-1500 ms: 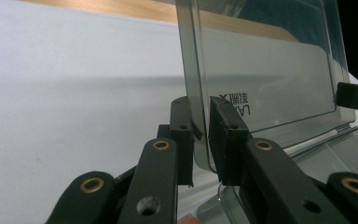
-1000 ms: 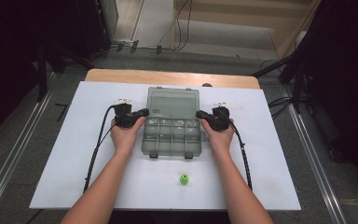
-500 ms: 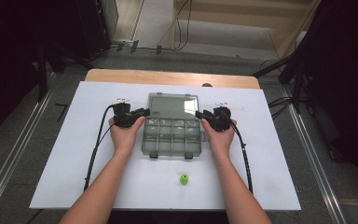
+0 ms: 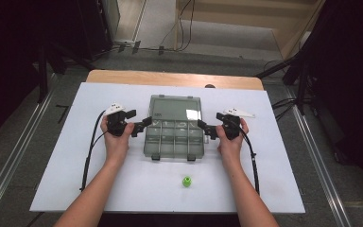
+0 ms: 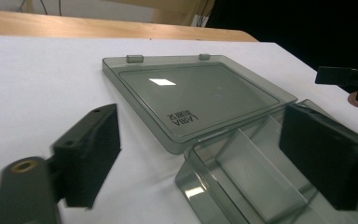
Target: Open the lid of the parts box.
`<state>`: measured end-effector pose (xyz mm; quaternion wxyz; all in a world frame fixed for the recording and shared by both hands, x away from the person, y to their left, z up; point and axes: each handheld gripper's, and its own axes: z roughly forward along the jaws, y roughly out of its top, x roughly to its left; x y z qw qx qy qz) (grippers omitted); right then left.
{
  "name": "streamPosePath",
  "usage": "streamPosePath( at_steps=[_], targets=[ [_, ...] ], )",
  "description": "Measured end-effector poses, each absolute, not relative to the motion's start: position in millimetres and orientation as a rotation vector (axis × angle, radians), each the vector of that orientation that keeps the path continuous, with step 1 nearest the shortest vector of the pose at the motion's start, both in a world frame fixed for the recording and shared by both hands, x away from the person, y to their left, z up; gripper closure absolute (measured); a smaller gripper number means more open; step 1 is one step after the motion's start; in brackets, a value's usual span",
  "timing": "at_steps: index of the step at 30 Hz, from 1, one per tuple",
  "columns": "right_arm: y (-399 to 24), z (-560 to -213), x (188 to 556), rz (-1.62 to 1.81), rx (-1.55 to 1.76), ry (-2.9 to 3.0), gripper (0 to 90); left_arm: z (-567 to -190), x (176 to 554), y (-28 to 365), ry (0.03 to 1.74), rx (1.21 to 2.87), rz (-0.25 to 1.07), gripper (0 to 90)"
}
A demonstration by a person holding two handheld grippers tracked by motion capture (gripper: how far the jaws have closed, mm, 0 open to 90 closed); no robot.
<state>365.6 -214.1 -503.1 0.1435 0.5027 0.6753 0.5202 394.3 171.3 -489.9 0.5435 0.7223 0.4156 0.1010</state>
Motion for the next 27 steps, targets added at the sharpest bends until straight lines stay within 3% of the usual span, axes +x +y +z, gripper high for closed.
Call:
streamPosePath(
  at_steps=[3, 13, 15, 27],
  targets=[
    [-214.2, -500.5, 358.4, 1.464, 1.415, 1.950, 0.0, -487.6, 388.1, 175.5, 0.961, 1.703, 0.216, 6.6],
    [-221.4, -497.4, 334.7, 1.451, 1.340, 1.976, 0.0, -484.7, 365.0, 184.3, 0.892, 1.735, 0.236, 6.4],
    [-223.3, -496.6, 329.7, 1.463, 1.338, 1.980, 0.0, -483.7, 361.5, 186.7, 0.879, 1.734, 0.231, 0.0],
    [-229.2, -497.5, 301.0, 1.459, 1.272, 2.003, 0.0, -475.2, 334.2, 198.9, 0.819, 1.759, 0.259, 0.0]
  ],
)
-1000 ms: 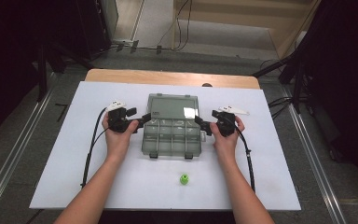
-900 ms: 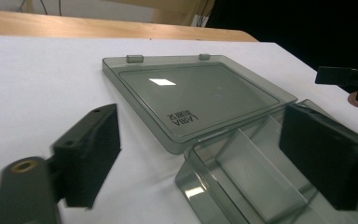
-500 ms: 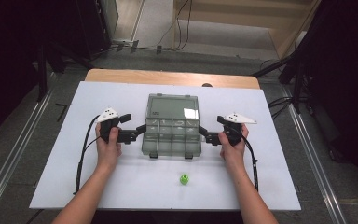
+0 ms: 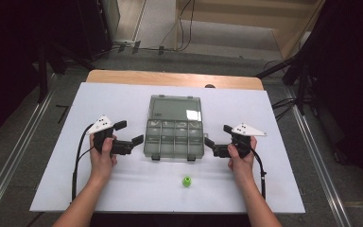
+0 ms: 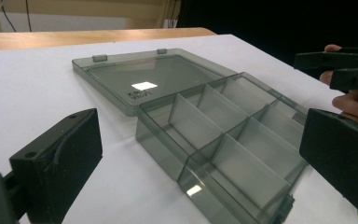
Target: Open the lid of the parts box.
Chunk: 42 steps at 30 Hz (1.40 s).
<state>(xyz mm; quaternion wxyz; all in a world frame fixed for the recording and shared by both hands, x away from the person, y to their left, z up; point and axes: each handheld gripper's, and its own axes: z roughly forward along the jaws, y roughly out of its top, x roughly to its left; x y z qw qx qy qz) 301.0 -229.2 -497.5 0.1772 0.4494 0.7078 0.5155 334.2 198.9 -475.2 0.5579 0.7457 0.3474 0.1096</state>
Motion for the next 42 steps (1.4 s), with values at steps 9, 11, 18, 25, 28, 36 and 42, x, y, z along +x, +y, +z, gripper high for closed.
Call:
streamPosePath(
  at_steps=[9, 11, 18, 25, 28, 36, 42],
  targets=[
    [-231.7, -493.8, 282.6, 1.464, 1.229, 2.011, 0.0, -477.0, 317.0, 214.0, 0.811, 1.762, 0.283, 0.0],
    [-232.0, -493.3, 279.1, 1.459, 1.220, 2.017, 0.0, -478.3, 312.8, 216.4, 0.811, 1.758, 0.288, 0.0],
    [-229.6, -493.0, 266.3, 1.458, 1.189, 2.038, 0.0, -483.7, 298.8, 226.2, 0.819, 1.748, 0.285, 0.0],
    [-227.5, -491.6, 256.6, 1.468, 1.166, 2.053, 0.0, -480.2, 285.2, 239.8, 0.813, 1.708, 0.300, 0.0],
    [-225.5, -491.0, 252.1, 1.458, 1.151, 2.070, 0.0, -479.4, 280.7, 244.9, 0.811, 1.706, 0.306, 0.0],
    [-220.8, -485.3, 242.5, 1.478, 1.151, 2.093, 0.0, -479.0, 265.9, 261.2, 0.821, 1.699, 0.326, 0.0],
    [-216.5, -482.5, 241.8, 1.461, 1.121, 2.116, 0.0, -481.4, 255.1, 274.5, 0.833, 1.703, 0.354, 0.0]
  ],
)
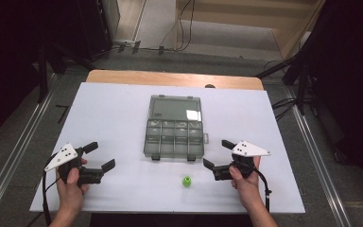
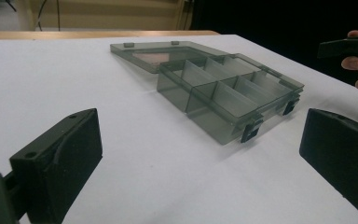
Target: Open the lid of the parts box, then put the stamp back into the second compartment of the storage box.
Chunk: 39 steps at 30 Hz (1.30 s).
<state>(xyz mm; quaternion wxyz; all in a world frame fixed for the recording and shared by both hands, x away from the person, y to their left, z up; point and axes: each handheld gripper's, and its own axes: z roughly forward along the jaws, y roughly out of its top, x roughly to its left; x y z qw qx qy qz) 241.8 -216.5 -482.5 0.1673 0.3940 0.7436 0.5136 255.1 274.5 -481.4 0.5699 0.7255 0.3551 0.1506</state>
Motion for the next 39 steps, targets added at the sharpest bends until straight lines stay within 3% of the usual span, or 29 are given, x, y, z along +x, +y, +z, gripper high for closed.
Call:
streamPosePath(
  at_steps=[15, 18, 28, 32, 34, 39],
  targets=[
    [-201.8, -480.9, 241.0, 1.410, 1.106, 2.218, 0.0, -488.2, 238.9, 308.3, 0.875, 1.705, 0.408, 0.0],
    [-197.2, -478.6, 241.2, 1.384, 1.122, 2.220, 4.0, -487.9, 238.1, 308.4, 0.875, 1.696, 0.419, 0.0],
    [-178.3, -475.8, 239.0, 1.278, 1.072, 2.337, 4.0, -491.2, 237.3, 306.1, 0.857, 1.729, 0.457, 0.0],
    [-177.2, -478.5, 241.5, 1.250, 1.072, 2.387, 5.4, -492.0, 236.2, 303.6, 0.854, 1.744, 0.473, 0.0],
    [-176.9, -479.3, 241.8, 1.237, 1.070, 2.409, 11.7, -492.0, 236.2, 303.3, 0.850, 1.743, 0.470, 0.0],
    [-175.8, -480.5, 240.7, 1.219, 1.051, 2.460, 13.1, -492.6, 238.0, 303.8, 0.855, 1.735, 0.455, 0.0]
  ],
)
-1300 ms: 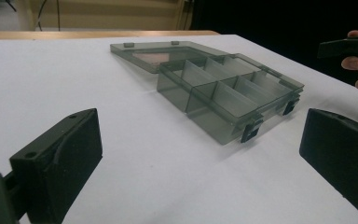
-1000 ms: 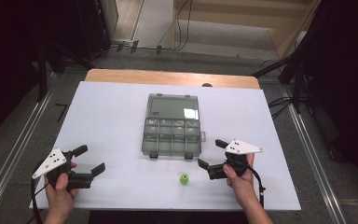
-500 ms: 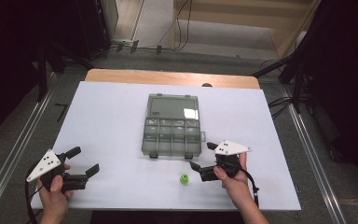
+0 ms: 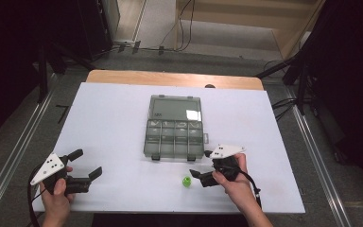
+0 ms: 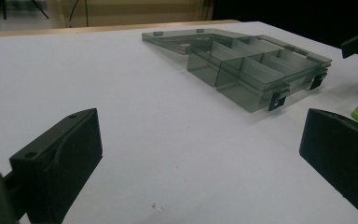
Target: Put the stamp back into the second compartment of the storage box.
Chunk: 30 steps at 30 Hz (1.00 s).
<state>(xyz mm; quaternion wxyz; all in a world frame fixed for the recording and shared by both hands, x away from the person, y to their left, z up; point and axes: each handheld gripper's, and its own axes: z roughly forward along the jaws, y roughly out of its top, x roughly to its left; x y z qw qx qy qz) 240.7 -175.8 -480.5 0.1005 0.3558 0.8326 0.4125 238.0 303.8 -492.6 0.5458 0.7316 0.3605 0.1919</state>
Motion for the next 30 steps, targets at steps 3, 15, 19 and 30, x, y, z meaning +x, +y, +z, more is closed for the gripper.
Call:
streamPosePath(
  at_steps=[3, 15, 19, 30],
  targets=[
    [-174.2, -479.7, 238.2, 1.201, 1.035, 2.466, 20.2, -492.9, 238.8, 303.3, 0.852, 1.734, 0.453, 0.0],
    [-161.8, -479.4, 233.9, 1.162, 0.989, 2.571, 24.3, -493.2, 239.1, 303.9, 0.860, 1.731, 0.442, 0.0],
    [-157.7, -479.6, 232.5, 1.161, 0.980, 2.590, 36.0, -493.3, 239.6, 303.4, 0.858, 1.736, 0.442, 0.0],
    [-153.2, -480.8, 231.6, 1.153, 0.932, 2.642, 55.3, -493.3, 239.3, 302.8, 0.852, 1.739, 0.439, 0.0]
  ],
)
